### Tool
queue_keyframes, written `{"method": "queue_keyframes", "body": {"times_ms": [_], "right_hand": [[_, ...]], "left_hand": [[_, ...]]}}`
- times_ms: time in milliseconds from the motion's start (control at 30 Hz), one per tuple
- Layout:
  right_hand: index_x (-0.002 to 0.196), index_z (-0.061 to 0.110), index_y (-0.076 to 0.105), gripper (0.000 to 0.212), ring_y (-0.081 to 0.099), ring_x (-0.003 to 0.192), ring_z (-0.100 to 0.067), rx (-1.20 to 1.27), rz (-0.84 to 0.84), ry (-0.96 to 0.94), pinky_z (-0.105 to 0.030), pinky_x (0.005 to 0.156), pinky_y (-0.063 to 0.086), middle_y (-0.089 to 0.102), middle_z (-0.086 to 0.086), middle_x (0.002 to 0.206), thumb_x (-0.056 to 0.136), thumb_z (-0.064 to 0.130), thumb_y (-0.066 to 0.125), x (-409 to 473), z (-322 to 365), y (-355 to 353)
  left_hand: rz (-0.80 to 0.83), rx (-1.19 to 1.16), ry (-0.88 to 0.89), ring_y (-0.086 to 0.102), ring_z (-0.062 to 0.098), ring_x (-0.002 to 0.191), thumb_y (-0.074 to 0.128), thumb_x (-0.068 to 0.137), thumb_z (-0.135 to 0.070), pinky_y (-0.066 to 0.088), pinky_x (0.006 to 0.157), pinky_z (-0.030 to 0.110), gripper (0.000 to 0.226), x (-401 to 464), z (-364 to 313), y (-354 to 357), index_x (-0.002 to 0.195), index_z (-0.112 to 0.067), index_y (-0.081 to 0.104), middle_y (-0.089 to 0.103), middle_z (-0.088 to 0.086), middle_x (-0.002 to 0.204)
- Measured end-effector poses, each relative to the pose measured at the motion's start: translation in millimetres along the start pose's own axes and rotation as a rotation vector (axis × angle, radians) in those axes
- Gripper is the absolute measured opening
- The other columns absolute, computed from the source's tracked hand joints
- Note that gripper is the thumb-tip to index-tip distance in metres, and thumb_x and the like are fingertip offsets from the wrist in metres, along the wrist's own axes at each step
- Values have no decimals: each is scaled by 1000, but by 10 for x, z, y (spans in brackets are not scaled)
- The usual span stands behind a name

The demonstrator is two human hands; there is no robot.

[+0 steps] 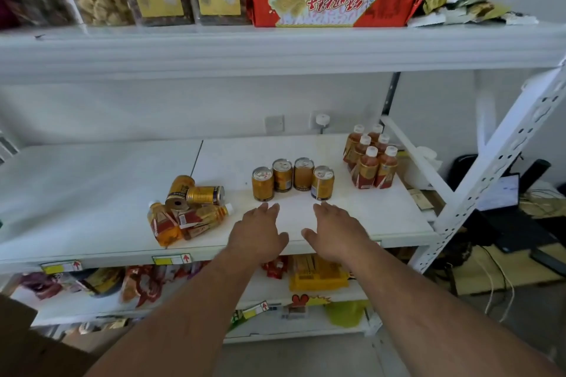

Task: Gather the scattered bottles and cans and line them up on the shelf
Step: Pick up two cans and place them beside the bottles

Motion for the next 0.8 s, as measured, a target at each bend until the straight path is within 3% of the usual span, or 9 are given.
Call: {"method": "queue_keyframes", "body": {"times_ms": [233,400,600,700,800], "right_hand": [[158,15,24,73,34,147,-31,41,-40,-2,-46,113,38,29,-9,165,101,56,45,355,-233,-143],[152,15,33,68,42,139,-30,70,-57,11,-44,106,43,40,-8,157,100,55,48,550,-412,-214],[152,13,30,72,45,136,-31,156,-60,58,-43,105,44,42,-10,155,98,56,52,831,-598,-180],[149,13,35,74,51,129,-31,192,-84,94,-43,101,48,48,-10,148,93,57,58,1068,-693,-166],[140,17,43,80,59,116,-30,263,-131,154,-43,92,53,57,-9,134,80,67,61,1322,-766,-132]], "left_hand": [[-10,35,-2,32,29,142,50,92,-51,37,110,47,76,361,-167,-112,157,-23,22,21,1,164],[5,42,-14,27,29,146,51,92,-51,34,112,49,77,590,-300,-90,157,-25,19,17,2,165],[-28,10,43,44,24,135,56,91,-48,45,103,43,70,956,-375,-127,152,-22,33,36,-2,155],[-35,-4,85,54,24,121,60,86,-46,50,95,42,58,1208,-397,-193,137,-23,47,54,0,136],[-34,-26,109,59,25,109,64,79,-44,53,86,43,50,1495,-395,-260,124,-25,50,56,-2,115]]}}
Point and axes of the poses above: each hand's wrist, its own x-axis towards the middle knuckle, its own y-axis out of the palm, z = x × y, the point moved 4 cm from there along x, towards the middle knuckle
